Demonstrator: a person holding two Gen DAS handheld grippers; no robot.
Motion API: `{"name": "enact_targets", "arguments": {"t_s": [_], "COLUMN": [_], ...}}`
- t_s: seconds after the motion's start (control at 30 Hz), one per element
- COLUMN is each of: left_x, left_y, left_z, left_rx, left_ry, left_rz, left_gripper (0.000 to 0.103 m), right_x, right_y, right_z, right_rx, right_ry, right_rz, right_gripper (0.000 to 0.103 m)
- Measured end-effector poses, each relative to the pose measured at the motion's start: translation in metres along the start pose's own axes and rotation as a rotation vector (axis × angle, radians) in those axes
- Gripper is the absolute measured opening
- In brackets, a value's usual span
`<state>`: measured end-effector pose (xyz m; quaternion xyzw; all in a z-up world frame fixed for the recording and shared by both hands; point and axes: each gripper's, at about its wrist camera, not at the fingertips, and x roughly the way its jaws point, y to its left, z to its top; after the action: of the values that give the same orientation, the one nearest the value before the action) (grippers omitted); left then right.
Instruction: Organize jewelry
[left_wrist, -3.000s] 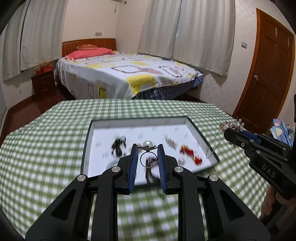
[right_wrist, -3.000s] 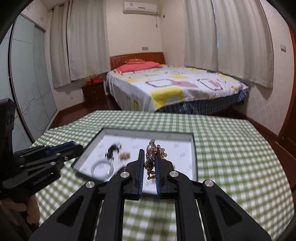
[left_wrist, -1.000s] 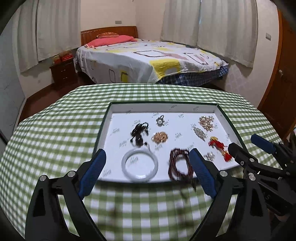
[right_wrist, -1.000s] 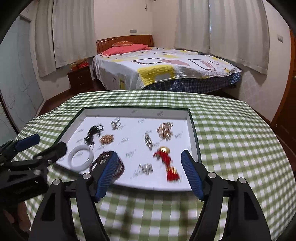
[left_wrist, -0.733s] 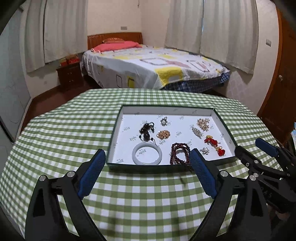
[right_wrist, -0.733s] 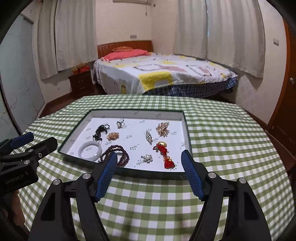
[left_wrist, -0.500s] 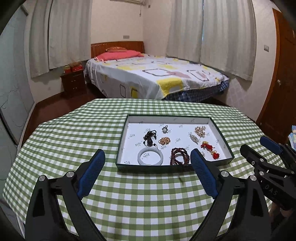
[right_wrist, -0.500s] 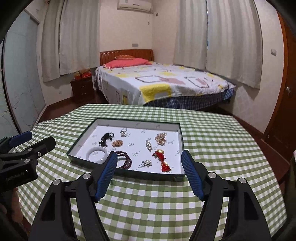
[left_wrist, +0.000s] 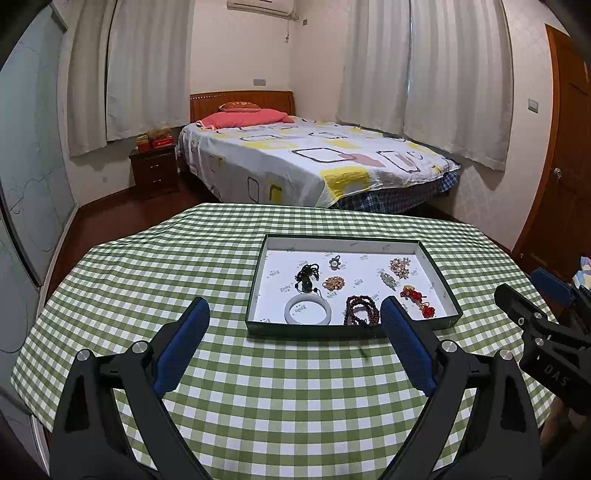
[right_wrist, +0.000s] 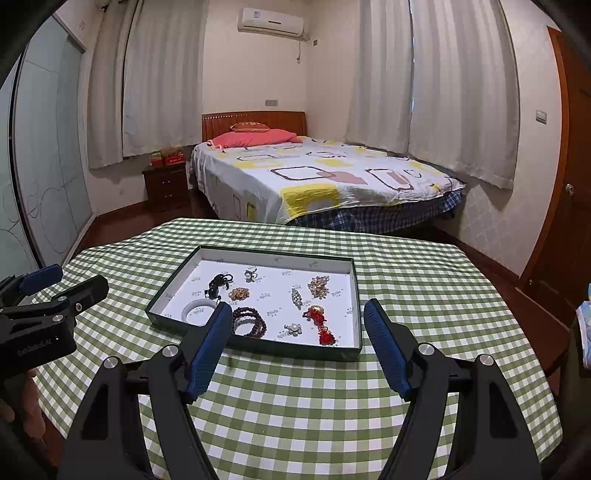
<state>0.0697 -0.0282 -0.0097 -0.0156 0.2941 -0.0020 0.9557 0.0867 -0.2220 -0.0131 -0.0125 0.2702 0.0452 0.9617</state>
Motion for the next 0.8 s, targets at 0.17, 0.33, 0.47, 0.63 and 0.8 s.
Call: {"name": "enact_targets", "arguments": {"t_s": [0.17,0.33,0.47,0.63,0.8], "left_x": [-0.0024,-0.0029,-0.0048,-0.0056,-0.0059], "left_y": [0.0011,0.0006,0.0009,0.0014,0.0014], "left_z": [0.0003,0.0001,0.0001,0.0004,0.0008], "left_rx": [-0.001,0.0,-0.002,-0.004,-0.004], "left_ry": [-0.004,-0.006,-0.01,-0.013,-0.013], "left_rz": [-0.003,-0.006,-0.005,-0.006,-0.003], "left_gripper": [0.091,0.091,0.091,0.091,0.091], "right_x": [-0.0003,-0.0025,-0.0025,-0.0022,-0.0038], "right_y": [-0.0003,0.0004,0.0005,0.0006,0.0015], "right_z": [0.0,0.0006,0.0007,0.0006,0.001], "right_rx": [0.0,-0.003,-0.003,-0.004,-0.005], "right_ry": [0.0,-0.003,-0.003,-0.002,-0.001], "right_rz": [0.0,0.0,-0.001,-0.001,0.0], "right_gripper": [0.071,0.071,0.071,0.071,0.071]}}
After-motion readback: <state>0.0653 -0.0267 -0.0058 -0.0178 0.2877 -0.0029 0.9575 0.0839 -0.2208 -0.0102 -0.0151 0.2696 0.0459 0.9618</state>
